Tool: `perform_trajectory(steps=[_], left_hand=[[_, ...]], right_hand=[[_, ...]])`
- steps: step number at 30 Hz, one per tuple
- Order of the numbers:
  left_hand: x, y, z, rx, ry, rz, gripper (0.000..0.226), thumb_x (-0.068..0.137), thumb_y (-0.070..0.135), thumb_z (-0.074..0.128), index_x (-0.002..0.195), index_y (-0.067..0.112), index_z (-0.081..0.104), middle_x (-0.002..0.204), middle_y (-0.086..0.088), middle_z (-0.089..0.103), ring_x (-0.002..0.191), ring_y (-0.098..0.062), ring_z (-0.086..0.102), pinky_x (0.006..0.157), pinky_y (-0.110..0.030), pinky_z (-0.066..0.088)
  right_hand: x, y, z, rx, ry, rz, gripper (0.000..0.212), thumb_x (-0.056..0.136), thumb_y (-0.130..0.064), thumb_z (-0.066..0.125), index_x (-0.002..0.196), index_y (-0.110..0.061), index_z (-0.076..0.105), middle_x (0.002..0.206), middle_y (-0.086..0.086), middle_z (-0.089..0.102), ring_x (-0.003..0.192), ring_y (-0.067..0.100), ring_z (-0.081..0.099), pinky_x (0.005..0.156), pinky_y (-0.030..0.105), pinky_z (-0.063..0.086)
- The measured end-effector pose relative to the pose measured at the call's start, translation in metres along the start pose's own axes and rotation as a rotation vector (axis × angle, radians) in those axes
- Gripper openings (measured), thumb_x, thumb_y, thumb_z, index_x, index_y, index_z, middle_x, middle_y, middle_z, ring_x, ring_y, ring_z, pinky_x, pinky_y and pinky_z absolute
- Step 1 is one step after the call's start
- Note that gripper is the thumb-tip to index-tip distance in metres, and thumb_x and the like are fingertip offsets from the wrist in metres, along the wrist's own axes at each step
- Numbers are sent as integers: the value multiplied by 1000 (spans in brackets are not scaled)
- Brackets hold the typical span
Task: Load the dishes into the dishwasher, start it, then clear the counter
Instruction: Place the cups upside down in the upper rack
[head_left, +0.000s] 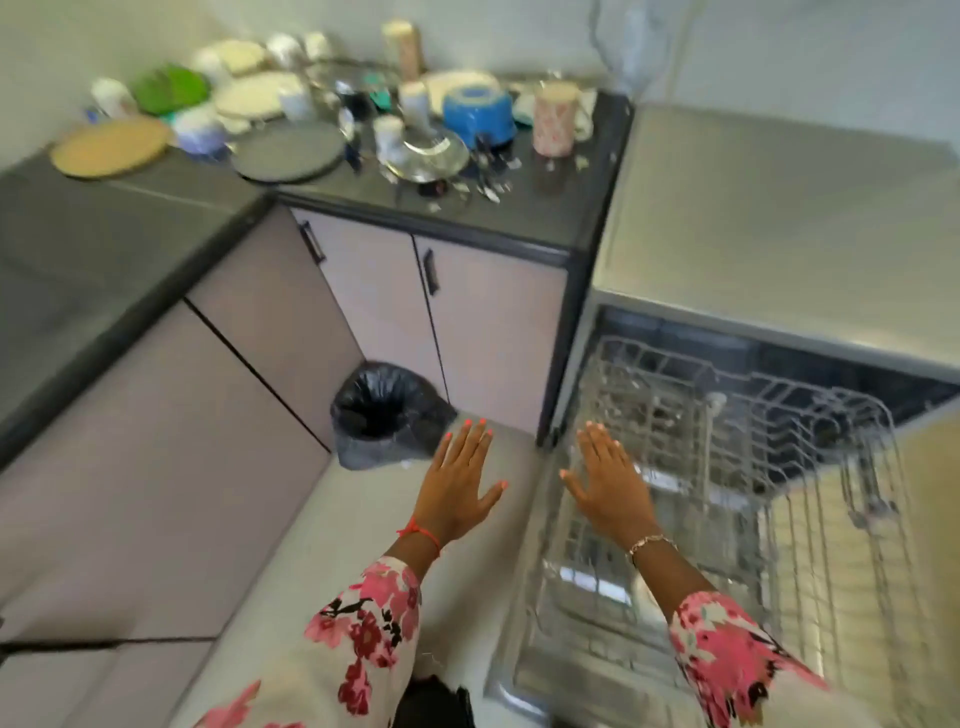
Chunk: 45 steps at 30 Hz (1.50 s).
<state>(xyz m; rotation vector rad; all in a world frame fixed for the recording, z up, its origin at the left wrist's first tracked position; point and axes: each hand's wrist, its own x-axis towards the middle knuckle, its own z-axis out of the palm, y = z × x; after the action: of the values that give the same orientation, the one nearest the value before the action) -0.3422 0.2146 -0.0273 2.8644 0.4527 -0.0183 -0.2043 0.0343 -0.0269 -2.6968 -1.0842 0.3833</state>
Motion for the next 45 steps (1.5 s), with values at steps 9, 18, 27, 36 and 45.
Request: perform_trajectory(steps=[9, 18, 27, 36, 45], left_hand=[[36, -187, -100, 49, 83, -62, 71, 95, 51, 38, 151, 14, 12, 160, -3, 5, 148, -18, -1, 119, -32, -7], [92, -309, -153, 38, 108, -166, 71, 97, 50, 36, 151, 11, 12, 160, -6, 4, 148, -19, -2, 118, -33, -7], [236, -365, -183, -22, 135, -107, 72, 97, 50, 38, 151, 11, 11, 160, -4, 4, 148, -17, -2, 118, -32, -6], [367, -382, -191, -57, 107, -38, 72, 97, 51, 36, 151, 11, 9, 160, -4, 1, 147, -15, -7, 118, -30, -8], [402, -390, -172, -14, 128, -31, 73, 95, 57, 33, 151, 17, 12, 160, 2, 3, 147, -11, -4, 118, -28, -8]], right_hand=[[116, -145, -19, -31, 98, 13, 69, 98, -45, 35, 149, -6, 11, 158, 9, 4, 147, 19, 2, 118, 30, 1], [231, -248, -51, -25, 208, -159, 68, 97, -45, 39, 148, -6, 18, 158, 9, 12, 147, 20, 6, 118, 29, 7], [399, -286, -111, 32, 361, -252, 68, 95, -43, 45, 147, -5, 23, 156, 11, 18, 146, 21, 10, 117, 30, 12], [542, -283, -167, 71, 276, -249, 64, 94, -39, 48, 147, -12, 22, 155, 10, 19, 144, 25, 16, 118, 39, 19], [611, -283, -180, -34, -33, -181, 60, 89, -25, 57, 142, -14, 30, 140, 12, 37, 128, 31, 40, 104, 43, 38]])
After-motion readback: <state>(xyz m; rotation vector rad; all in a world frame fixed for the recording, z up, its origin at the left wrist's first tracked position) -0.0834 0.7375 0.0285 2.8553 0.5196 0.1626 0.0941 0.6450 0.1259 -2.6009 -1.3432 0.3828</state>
